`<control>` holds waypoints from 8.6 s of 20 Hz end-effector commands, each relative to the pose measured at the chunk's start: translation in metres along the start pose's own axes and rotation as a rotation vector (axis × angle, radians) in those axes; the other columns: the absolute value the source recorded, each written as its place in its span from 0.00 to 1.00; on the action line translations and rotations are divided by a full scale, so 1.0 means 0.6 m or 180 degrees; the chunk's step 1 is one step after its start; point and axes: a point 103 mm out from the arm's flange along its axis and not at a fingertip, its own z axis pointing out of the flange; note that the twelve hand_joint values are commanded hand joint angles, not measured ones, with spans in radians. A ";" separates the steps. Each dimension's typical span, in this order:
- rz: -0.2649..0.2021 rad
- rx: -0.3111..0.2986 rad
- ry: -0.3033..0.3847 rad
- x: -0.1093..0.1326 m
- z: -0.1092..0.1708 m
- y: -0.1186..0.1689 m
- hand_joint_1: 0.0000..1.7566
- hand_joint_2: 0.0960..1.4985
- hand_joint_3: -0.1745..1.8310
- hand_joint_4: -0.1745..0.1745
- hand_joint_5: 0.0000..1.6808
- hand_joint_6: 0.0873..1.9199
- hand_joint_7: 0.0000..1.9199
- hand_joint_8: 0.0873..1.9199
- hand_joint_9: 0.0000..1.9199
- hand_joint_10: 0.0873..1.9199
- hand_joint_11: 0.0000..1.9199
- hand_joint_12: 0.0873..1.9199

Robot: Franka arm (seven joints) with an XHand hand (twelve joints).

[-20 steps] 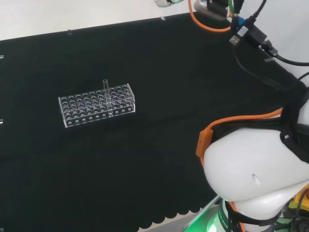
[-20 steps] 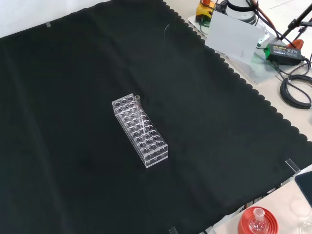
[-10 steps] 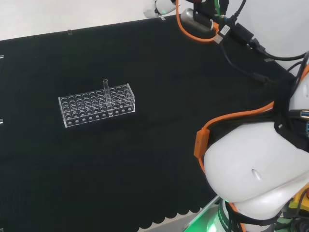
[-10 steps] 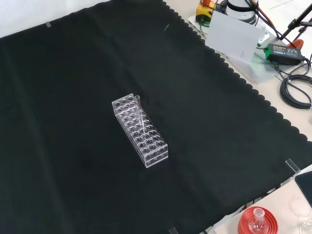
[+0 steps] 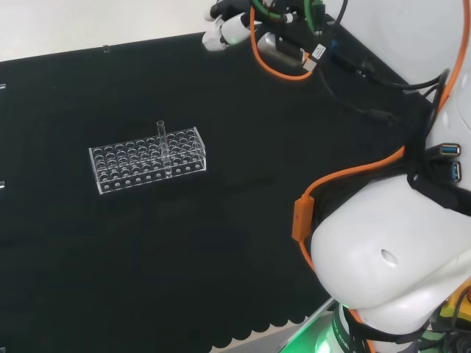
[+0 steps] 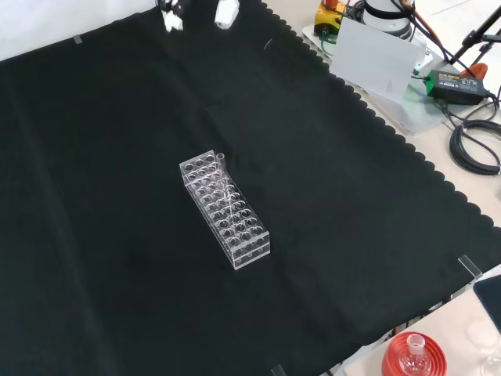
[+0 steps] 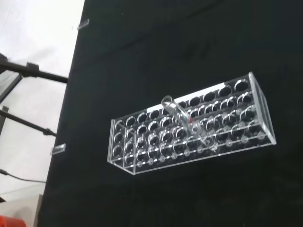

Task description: Pick up the test tube.

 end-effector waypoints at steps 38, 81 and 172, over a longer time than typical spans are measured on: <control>-0.0271 0.0585 0.0012 0.006 0.267 0.215 0.52 0.69 0.00 0.47 0.27 0.00 0.17 0.42 0.12 0.48 0.00 0.75; -0.0181 0.0686 -0.0091 -0.004 0.331 0.191 0.67 0.69 0.00 0.36 0.26 0.39 0.27 0.41 0.20 0.46 0.00 0.80; -0.0586 -0.0134 -0.1070 0.104 0.097 0.149 0.80 0.70 0.00 0.00 0.70 0.32 0.68 0.36 0.61 0.23 0.38 0.62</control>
